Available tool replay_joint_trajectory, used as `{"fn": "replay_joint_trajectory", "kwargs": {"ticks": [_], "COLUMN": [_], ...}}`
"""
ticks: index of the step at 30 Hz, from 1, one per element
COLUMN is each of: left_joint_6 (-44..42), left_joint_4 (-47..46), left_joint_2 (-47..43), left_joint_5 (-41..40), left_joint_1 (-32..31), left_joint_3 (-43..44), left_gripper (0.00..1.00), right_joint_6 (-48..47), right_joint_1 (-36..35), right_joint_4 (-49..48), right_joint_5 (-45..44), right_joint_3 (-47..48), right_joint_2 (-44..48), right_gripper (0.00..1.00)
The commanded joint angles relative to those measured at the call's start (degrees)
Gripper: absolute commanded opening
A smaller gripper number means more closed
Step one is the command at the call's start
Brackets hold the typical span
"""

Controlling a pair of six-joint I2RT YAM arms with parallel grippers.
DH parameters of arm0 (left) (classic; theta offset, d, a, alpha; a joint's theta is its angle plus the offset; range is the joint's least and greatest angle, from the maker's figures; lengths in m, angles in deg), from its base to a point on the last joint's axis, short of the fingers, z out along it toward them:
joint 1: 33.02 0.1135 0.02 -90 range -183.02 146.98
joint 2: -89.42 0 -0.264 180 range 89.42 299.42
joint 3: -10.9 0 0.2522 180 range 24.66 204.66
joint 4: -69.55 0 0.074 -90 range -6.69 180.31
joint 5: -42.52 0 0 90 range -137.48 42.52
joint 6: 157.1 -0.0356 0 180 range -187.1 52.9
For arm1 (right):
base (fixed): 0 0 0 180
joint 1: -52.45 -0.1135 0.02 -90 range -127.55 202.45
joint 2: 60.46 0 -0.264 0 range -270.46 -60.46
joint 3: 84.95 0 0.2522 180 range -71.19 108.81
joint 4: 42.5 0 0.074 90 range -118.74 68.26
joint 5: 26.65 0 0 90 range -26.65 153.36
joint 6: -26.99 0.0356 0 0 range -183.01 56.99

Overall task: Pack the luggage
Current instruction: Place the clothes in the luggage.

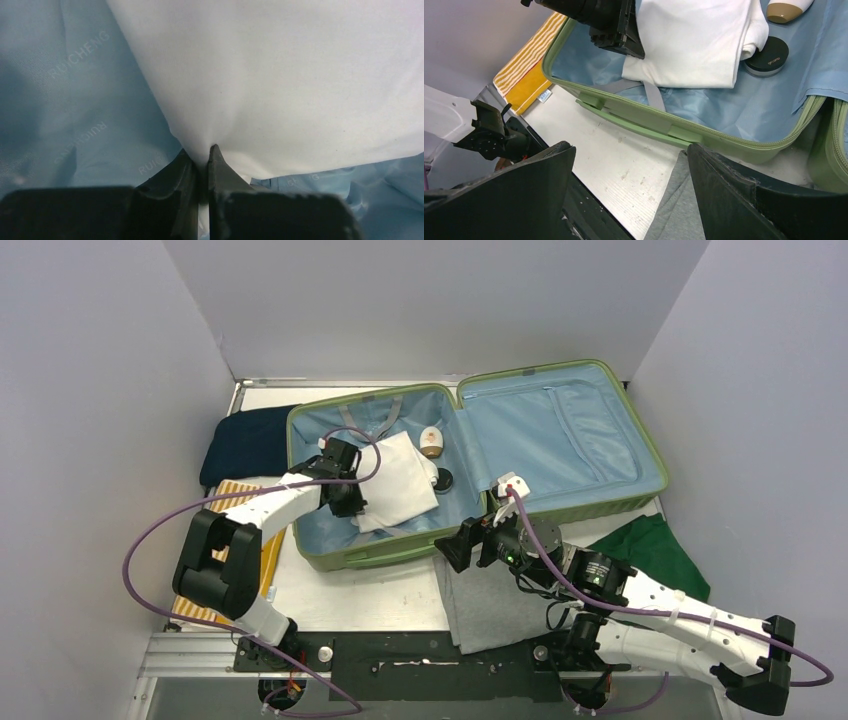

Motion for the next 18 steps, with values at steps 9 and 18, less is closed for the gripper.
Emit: {"fn": "replay_joint_trajectory", "kwargs": {"ticks": [9,18], "left_joint_6": [-5.7,-4.24], "left_joint_4": [4.65,4.78], "left_joint_2": [-2.95,-5.57], "left_joint_5": [-4.68,-3.76], "left_joint_1": [1.28,2.36], "left_joint_3": [1.71,3.11], "left_gripper": [0.0,0.72], "right_joint_6": [-1.13,-1.37], "right_joint_1": [-0.4,-0.36], "right_joint_4": [-3.6,-3.56], "right_joint_5": [0.56,0.85], "right_joint_3": [1.27,1.74], "right_joint_2": [-0.88,-1.72], "right_gripper": [0.85,0.85]}}
